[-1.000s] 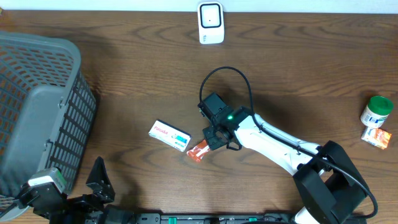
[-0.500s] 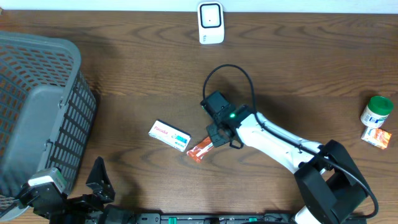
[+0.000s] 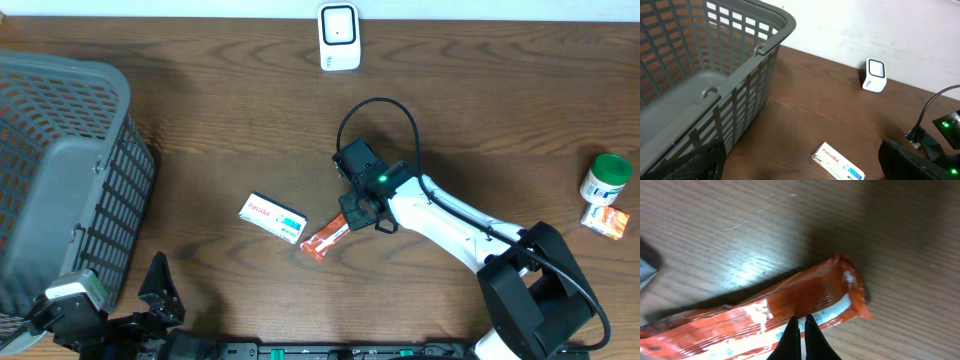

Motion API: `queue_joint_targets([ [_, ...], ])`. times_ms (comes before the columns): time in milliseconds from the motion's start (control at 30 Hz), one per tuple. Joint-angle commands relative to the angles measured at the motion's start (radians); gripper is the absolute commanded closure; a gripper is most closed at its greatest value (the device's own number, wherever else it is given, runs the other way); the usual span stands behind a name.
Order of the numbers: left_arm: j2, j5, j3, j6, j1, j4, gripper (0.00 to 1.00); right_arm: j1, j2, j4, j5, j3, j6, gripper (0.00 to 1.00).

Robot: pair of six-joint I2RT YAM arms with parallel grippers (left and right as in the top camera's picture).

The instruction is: Scan the item barcode

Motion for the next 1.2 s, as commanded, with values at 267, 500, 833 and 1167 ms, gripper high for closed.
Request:
queue_joint_targets([
  [267,0.0,0.005,0.0,-0.001,0.0,0.004,0.03,0.031,0.002,-0.01,-0.091,0.009,-0.024,0.98],
  [500,0.0,0.005,0.0,-0.001,0.0,0.004,0.03,0.032,0.02,-0.021,-0.021,0.002,-0.026,0.99],
  [833,0.0,0.005,0.0,-0.001,0.0,0.004,0.03,-0.012,0.079,-0.015,0.049,0.002,-0.022,0.99],
  [1167,0.0,0.005,0.0,-0.001,0.0,0.004,0.02,-0.065,0.079,0.014,0.049,0.003,-0.003,0.99],
])
